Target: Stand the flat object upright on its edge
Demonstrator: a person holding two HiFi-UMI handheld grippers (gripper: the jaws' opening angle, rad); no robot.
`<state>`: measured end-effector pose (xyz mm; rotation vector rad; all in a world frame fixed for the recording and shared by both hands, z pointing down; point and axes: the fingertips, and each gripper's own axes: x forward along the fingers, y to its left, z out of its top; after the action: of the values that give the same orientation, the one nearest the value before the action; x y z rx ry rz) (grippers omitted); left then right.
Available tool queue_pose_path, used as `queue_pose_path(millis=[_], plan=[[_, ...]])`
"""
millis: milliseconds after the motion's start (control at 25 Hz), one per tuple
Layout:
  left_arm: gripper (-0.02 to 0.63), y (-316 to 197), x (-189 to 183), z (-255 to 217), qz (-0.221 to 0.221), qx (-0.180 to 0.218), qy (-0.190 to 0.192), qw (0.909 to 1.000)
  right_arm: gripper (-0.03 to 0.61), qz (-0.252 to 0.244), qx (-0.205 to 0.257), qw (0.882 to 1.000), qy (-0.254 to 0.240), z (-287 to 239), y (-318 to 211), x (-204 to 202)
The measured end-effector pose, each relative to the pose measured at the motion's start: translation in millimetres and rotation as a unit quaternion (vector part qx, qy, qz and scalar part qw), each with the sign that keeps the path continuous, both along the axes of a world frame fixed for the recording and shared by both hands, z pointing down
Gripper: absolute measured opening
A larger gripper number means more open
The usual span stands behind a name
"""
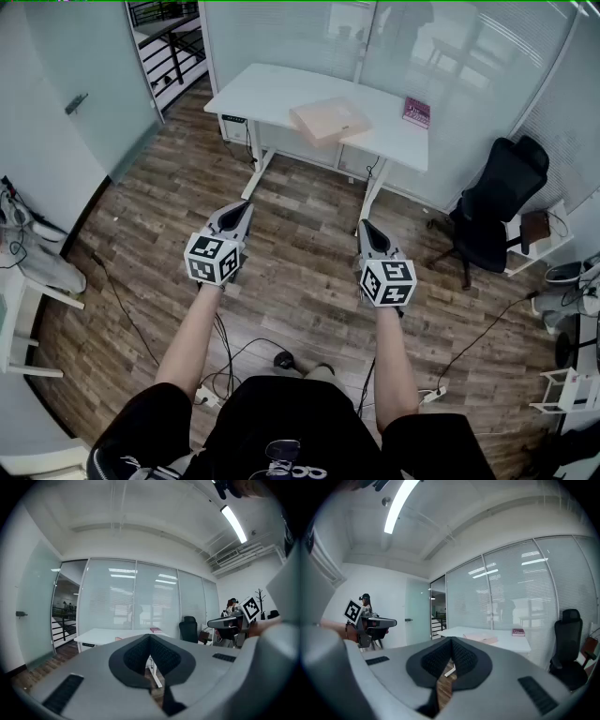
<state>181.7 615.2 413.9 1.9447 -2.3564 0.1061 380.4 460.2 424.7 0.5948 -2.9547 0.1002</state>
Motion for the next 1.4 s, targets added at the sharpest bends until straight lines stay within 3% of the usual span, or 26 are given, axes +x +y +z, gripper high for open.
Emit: queue_pose_path(millis=[800, 1400], plan=[[0.021, -36, -52, 20, 0.0, -0.008, 0.01, 0.9999, 0.023, 0.007, 0.002, 1.0, 0.014, 15, -37, -51], [0.021, -140, -146, 17, -0.018, -0.007, -0.002, 0.9998, 0.023, -0.007, 0.006, 1.0, 0.014, 18, -153, -149]])
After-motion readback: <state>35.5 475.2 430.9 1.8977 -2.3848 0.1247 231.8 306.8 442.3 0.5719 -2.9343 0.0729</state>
